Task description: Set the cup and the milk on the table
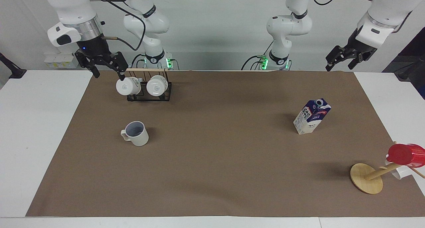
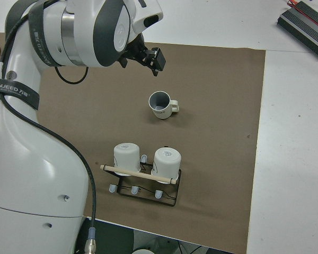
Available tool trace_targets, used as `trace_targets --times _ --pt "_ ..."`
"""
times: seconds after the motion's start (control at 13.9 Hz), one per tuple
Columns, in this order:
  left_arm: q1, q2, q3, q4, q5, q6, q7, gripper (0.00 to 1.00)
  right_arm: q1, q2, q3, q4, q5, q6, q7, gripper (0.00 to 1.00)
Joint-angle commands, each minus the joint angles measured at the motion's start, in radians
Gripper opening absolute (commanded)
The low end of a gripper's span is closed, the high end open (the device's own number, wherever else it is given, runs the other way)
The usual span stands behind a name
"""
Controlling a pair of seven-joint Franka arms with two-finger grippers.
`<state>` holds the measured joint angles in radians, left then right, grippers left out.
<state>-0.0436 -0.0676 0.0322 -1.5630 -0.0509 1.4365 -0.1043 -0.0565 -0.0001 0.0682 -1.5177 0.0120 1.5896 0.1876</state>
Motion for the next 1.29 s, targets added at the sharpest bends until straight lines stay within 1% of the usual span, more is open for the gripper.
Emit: trace_targets --times 0.0,0.86,1.22 --pt "0.007 -0.003 -0.006 0.012 0.013 -0.024 -0.008 1.00 -0.009 -0.009 0.001 -0.012 0.020 0.009 -0.025 1.00" --pt "0.007 -0.003 -0.006 0.012 0.013 -0.024 -0.008 1.00 -0.012 -0.003 0.001 -0.006 0.008 0.010 -0.033 1.00" --pt "0.007 -0.003 -0.006 0.012 0.013 -0.024 -0.008 1.00 -0.016 0.003 0.001 -0.004 0.005 0.029 -0.033 1.00"
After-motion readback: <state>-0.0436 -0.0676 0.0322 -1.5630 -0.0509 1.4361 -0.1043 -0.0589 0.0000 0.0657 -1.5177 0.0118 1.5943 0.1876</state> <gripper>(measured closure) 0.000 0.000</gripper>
